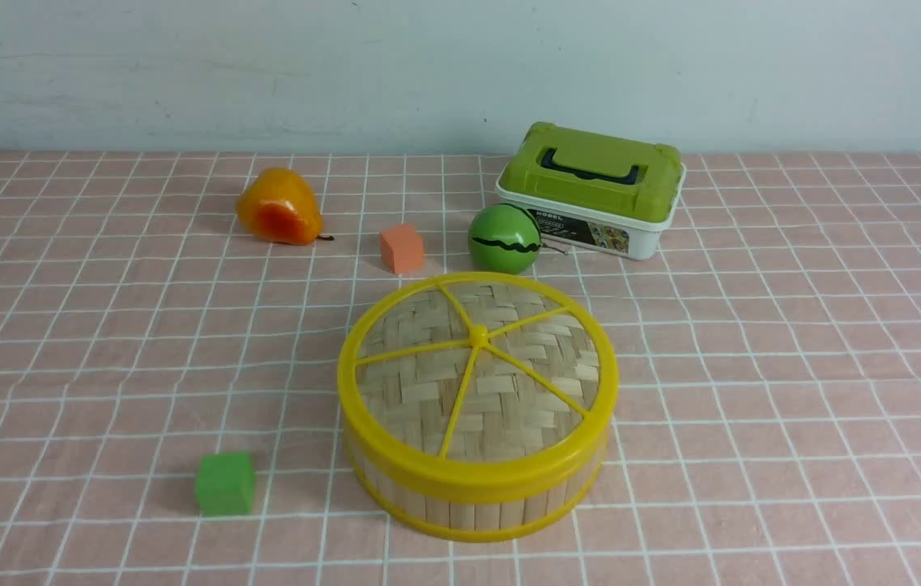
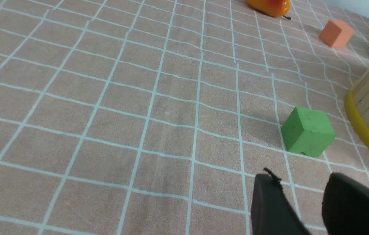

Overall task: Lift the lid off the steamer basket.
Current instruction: Use the right arm to lift the lid of the steamer

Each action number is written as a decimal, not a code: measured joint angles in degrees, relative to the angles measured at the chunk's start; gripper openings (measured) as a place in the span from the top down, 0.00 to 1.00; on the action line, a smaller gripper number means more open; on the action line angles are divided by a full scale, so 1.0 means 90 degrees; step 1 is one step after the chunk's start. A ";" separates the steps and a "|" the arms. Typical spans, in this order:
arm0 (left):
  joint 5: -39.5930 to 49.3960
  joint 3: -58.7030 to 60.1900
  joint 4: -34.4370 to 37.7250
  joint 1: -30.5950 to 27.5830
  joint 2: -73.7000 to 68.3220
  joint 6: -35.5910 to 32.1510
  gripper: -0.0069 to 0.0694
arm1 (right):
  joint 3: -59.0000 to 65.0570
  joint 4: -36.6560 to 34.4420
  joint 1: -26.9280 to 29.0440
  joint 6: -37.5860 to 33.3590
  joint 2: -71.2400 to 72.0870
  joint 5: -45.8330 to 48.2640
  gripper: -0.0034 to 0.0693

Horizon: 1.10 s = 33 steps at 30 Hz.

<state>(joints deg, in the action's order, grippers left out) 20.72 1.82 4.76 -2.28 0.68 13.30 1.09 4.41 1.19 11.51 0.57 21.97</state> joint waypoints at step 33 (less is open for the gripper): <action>0.0000 0.0000 0.0000 0.0000 0.0000 0.0000 0.60 | 0.0000 0.0000 0.0000 0.0000 0.0000 0.0000 0.77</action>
<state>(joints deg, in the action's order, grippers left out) 20.72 1.82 4.76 -2.28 0.68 13.30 1.09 4.41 1.19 11.51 0.57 21.97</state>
